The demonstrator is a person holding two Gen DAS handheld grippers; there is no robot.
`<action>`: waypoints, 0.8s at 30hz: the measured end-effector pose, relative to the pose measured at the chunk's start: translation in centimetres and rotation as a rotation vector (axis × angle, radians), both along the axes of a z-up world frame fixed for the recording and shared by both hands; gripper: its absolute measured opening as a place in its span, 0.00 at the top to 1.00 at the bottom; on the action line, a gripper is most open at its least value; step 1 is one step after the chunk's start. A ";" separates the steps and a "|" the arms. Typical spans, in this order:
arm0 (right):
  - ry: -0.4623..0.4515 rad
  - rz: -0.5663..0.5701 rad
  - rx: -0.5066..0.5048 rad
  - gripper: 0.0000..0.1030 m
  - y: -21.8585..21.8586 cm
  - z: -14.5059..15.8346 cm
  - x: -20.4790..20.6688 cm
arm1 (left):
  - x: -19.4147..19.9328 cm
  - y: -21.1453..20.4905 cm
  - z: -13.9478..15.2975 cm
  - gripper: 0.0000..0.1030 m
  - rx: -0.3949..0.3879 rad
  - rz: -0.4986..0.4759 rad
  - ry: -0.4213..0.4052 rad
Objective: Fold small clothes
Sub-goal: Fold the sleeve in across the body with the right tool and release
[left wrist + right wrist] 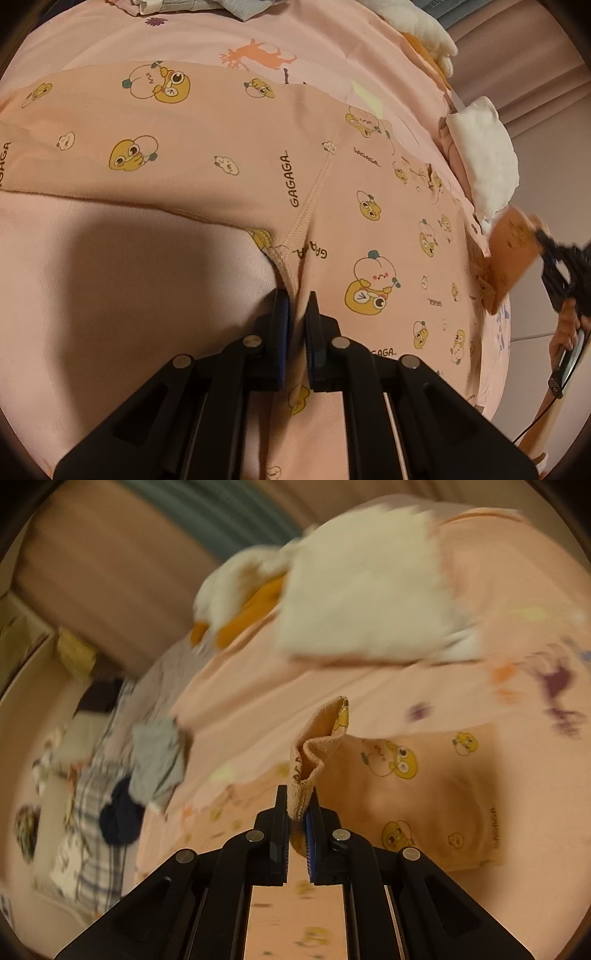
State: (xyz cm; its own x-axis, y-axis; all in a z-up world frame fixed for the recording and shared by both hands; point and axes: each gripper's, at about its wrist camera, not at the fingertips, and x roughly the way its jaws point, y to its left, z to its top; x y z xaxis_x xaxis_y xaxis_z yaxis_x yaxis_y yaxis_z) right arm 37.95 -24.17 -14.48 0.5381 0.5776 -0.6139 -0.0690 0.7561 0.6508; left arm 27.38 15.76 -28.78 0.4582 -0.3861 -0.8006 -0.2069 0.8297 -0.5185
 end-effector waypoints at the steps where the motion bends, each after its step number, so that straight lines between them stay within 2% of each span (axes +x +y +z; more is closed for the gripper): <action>1: 0.004 0.026 -0.001 0.91 1.4 -0.1 0.1 | 0.0 0.0 0.0 0.91 -0.001 0.001 0.001; 4: 0.025 0.093 0.004 0.91 5.6 -0.7 0.8 | -0.2 -0.2 0.1 0.91 0.009 -0.004 -0.002; 10: 0.030 0.267 -0.049 0.91 14.6 -2.0 -0.2 | -0.4 -0.3 0.1 0.91 0.031 -0.019 -0.023; 14: 0.035 0.375 -0.134 0.91 19.9 -3.6 -1.3 | -0.3 -0.2 0.0 0.91 0.028 -0.011 -0.017; 17: 0.042 0.431 -0.193 0.91 21.7 -4.7 -1.8 | -0.2 -0.5 0.1 0.91 0.040 -0.013 -0.020; 18: 0.038 0.453 -0.212 0.88 22.3 -5.0 -2.1 | -0.1 -0.6 0.1 0.91 0.043 -0.014 -0.022; 20: 0.047 0.491 -0.252 0.67 22.5 -5.3 -2.5 | -0.1 -0.5 0.1 0.90 0.045 -0.013 -0.024; 21: 0.056 0.502 -0.257 0.50 22.2 -5.3 -2.5 | 0.0 -0.5 0.1 0.90 0.040 -0.008 -0.025; 22: 0.058 0.511 -0.260 0.45 21.9 -5.0 -2.7 | -0.1 -0.4 0.2 0.90 0.029 0.000 -0.024; 23: 0.040 0.520 -0.263 0.45 20.8 -4.2 -3.1 | -0.2 -0.2 0.3 0.91 0.014 0.004 -0.022; 24: 0.013 0.527 -0.269 0.45 20.2 -3.5 -3.4 | -0.2 -0.1 0.5 0.86 0.000 0.000 -0.020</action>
State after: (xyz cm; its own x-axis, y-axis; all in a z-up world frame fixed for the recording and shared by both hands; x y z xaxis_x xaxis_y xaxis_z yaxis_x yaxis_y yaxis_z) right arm 34.53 -3.95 -18.02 0.2123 0.5879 -0.7806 -0.4732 0.7607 0.4443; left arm 27.20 15.69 -28.31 0.4743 -0.3856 -0.7914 -0.1967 0.8298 -0.5222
